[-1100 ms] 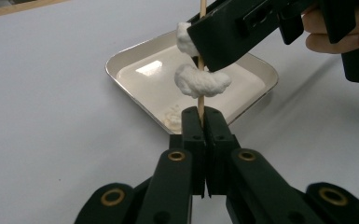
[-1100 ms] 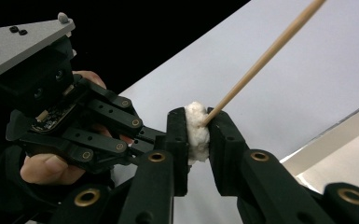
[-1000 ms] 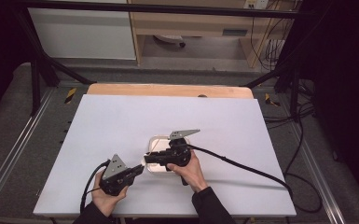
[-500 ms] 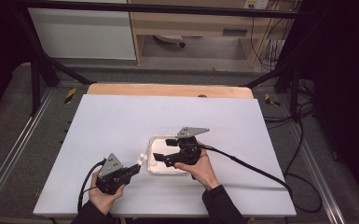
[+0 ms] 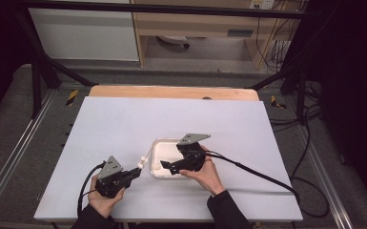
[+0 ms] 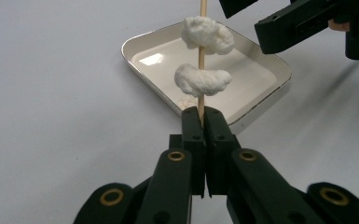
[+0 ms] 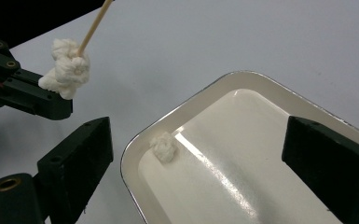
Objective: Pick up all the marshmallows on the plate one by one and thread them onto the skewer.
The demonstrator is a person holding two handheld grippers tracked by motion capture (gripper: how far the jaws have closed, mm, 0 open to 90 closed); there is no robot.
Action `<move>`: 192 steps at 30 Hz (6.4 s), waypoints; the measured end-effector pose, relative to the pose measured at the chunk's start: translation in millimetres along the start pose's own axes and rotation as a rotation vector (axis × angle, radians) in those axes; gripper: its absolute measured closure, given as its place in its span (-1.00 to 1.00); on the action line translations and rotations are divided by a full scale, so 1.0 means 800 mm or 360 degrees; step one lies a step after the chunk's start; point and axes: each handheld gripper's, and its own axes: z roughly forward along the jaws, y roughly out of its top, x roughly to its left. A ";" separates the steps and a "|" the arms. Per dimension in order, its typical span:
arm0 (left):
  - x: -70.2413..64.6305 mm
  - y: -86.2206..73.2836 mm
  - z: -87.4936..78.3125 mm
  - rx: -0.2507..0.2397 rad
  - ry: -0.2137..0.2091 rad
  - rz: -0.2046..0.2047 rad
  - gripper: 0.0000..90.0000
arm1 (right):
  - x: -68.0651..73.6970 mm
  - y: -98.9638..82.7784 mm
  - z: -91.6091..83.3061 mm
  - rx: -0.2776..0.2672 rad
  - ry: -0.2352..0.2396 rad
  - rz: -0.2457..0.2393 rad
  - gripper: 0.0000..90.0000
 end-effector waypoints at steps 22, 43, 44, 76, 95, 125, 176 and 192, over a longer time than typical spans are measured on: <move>0.002 0.001 -0.001 -0.0004 0.0000 -0.0001 0.96 | 0.016 0.000 0.060 0.0170 -0.0011 -0.0084 -0.32; 0.001 0.001 0.000 -0.0004 -0.0001 0.0003 0.96 | 0.019 -0.014 0.072 0.0239 0.0047 -0.0240 0.42; 0.001 0.001 0.000 -0.0003 -0.0002 0.0003 0.97 | 0.019 -0.014 0.072 0.0235 0.0053 -0.0254 0.46; -0.002 0.001 0.000 -0.0010 -0.0015 0.0010 0.96 | 0.005 0.013 0.019 0.0106 0.0067 -0.0124 0.76; -0.005 0.001 0.003 0.0003 -0.0034 0.0030 0.96 | -0.012 0.024 -0.036 -0.0070 0.0093 0.0003 0.76; -0.009 0.002 0.002 -0.0016 -0.0061 0.0062 0.97 | -0.022 0.058 -0.080 -0.0348 0.0221 0.0183 0.78; -0.012 0.002 0.003 -0.0022 -0.0063 0.0087 0.97 | -0.015 0.056 -0.035 -0.0327 0.0455 0.0336 0.79; -0.014 -0.001 0.005 -0.0009 -0.0069 0.0070 0.97 | -0.004 0.049 -0.029 -0.0395 0.0560 0.0377 0.83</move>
